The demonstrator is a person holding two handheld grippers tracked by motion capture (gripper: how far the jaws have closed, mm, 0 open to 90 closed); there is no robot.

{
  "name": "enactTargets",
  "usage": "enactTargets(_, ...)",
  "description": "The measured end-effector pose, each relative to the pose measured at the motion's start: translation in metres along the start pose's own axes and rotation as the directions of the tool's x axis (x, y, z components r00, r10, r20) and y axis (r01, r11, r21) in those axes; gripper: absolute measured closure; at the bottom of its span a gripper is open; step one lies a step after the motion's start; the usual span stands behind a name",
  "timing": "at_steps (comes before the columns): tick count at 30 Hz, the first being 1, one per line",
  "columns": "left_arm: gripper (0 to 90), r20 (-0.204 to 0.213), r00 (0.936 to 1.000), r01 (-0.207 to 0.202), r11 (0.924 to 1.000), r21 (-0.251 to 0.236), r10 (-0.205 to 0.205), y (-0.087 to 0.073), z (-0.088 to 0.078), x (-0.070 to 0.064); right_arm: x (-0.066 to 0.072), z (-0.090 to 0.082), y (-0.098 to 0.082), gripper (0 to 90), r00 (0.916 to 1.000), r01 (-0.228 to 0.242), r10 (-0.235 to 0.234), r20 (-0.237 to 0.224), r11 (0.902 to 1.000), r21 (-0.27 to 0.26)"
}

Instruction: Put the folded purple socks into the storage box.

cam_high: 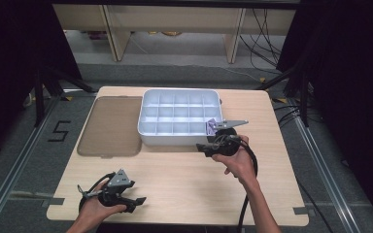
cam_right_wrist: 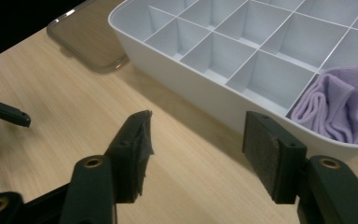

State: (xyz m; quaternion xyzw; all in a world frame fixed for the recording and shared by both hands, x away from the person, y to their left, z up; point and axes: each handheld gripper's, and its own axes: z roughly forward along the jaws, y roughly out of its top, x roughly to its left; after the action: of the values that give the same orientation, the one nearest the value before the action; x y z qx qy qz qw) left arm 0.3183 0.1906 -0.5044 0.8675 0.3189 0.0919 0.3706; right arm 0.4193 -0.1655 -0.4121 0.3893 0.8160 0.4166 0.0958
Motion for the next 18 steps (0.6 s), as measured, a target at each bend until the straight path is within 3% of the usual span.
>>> enactTargets(5,25.6,-0.001,1.0000,0.000,1.0000,-0.001,0.000,0.000,0.000,0.000,0.007,0.000,-0.008,36.5,0.9998,-0.022,0.022,0.004,0.9998,0.003)
enactTargets(11,25.6,0.009,0.9997,0.023,0.9997,-0.002,-0.023,0.000,0.000,-0.002,0.009,0.003,-0.019,33.8,0.9998,-0.015,0.015,-0.011,0.9999,-0.002)
enactTargets(12,25.6,0.009,0.9997,0.023,0.9997,-0.002,-0.023,0.000,0.000,-0.002,0.012,0.002,-0.020,33.8,0.9994,-0.033,0.033,-0.004,0.9994,0.004)
enactTargets(15,25.6,0.009,0.9997,0.025,0.9997,-0.004,-0.025,0.000,0.000,-0.002,0.011,0.002,-0.024,33.0,0.9996,-0.023,0.023,-0.017,0.9997,0.002)
enactTargets(18,25.6,-0.003,1.0000,-0.003,1.0000,-0.003,0.003,0.000,-0.001,0.000,0.016,0.001,-0.030,31.2,0.9989,-0.044,0.044,-0.017,0.9990,0.005)
